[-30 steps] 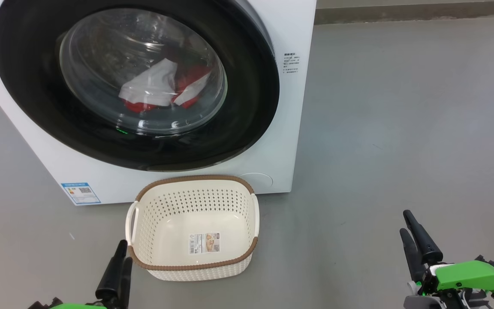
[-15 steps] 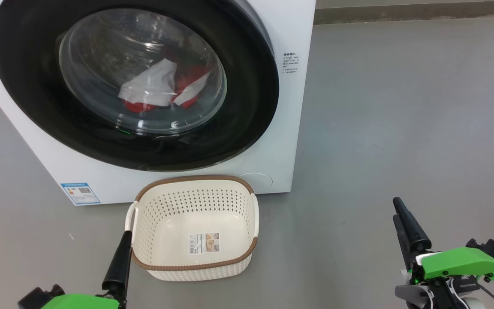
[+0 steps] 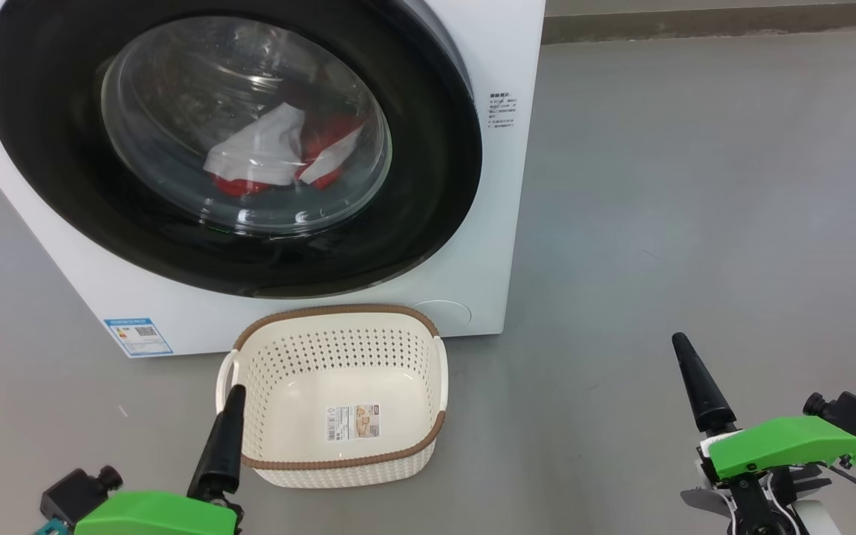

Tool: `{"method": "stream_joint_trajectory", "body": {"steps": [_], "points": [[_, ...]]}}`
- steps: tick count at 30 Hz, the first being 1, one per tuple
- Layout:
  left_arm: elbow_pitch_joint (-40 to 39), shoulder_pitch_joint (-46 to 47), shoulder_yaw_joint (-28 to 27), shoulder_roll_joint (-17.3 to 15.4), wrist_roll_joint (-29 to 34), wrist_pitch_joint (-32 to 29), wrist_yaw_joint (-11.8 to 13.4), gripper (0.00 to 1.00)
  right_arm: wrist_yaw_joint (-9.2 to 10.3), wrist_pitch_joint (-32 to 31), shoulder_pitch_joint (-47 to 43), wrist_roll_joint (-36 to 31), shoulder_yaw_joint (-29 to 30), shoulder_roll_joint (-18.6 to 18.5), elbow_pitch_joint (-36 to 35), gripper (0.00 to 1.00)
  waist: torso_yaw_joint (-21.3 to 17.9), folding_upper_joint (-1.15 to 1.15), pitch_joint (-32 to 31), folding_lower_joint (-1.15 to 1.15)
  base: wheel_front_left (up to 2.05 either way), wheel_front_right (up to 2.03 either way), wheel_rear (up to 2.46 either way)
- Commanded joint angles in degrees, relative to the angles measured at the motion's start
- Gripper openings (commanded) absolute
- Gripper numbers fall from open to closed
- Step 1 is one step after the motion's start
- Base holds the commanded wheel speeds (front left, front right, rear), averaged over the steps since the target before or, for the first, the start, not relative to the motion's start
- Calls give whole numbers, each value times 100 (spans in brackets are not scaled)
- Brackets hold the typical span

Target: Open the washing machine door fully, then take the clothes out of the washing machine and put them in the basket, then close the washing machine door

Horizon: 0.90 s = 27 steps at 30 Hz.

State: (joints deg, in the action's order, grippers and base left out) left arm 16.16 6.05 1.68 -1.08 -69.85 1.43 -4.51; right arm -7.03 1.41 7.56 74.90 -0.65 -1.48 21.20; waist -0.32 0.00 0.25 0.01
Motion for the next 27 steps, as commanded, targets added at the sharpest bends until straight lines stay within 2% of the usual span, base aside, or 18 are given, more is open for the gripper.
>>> {"method": "stream_joint_trajectory", "body": {"steps": [1, 13, 27], "points": [[-187, 296, -38, -89, 236, 68, 39, 100, -18, 68, 334, -231, -43, -58, -147, 100, -2, 0, 1, -1, 0, 0, 0], [-147, 448, 145, -111, 1478, 287, 237, 100, -23, 287, 462, -1780, 19, -72, -330, 100, -14, 0, 14, -1, 0, 0, 0], [-163, 641, 261, -147, 2529, 522, 470, 100, -28, 523, 629, -2800, -36, -87, -365, 100, -24, 0, 45, -1, 0, 0, 0]]}}
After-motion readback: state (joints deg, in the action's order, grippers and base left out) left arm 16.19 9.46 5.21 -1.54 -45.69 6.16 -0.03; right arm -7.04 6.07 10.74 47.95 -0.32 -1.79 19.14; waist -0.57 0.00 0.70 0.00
